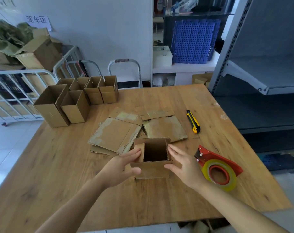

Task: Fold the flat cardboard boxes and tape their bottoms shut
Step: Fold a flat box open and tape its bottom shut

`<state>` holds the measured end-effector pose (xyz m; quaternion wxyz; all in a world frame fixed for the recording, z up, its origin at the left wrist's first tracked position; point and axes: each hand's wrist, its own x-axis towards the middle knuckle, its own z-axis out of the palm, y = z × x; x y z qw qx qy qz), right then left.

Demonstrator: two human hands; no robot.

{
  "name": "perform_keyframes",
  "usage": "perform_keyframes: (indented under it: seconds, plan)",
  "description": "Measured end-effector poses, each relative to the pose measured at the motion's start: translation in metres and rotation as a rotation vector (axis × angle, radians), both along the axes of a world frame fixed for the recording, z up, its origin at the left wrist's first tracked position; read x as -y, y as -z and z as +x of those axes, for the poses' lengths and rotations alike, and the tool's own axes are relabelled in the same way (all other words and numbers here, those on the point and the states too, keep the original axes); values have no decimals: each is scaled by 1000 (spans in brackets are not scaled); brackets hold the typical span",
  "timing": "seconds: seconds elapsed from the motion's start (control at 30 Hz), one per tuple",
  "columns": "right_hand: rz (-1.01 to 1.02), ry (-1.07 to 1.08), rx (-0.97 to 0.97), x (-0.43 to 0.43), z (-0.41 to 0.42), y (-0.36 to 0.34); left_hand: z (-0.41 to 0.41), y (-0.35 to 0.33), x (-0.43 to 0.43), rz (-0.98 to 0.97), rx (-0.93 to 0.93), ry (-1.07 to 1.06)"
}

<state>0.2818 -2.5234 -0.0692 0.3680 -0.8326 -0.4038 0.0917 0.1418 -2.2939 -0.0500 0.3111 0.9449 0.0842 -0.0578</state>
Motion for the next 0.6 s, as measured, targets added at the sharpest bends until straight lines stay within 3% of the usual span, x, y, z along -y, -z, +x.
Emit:
perform_keyframes:
  seconds: [0.1,0.17,0.3,0.43,0.6]
  plan:
    - [-60,-85,2,-4,-1,2,3,2,4,194,-41,78]
    - [-99,-118,-28,-7,2,4,7,6,3,222,-21,77]
    - [-59,-80,-95,-13,6,5,13,14,2,65,85,-40]
    - [47,137,-177,-19,5,2,16,22,9,-202,217,-369]
    - [-16,275,-53,-32,-1,-8,27,20,20,-80,273,-520]
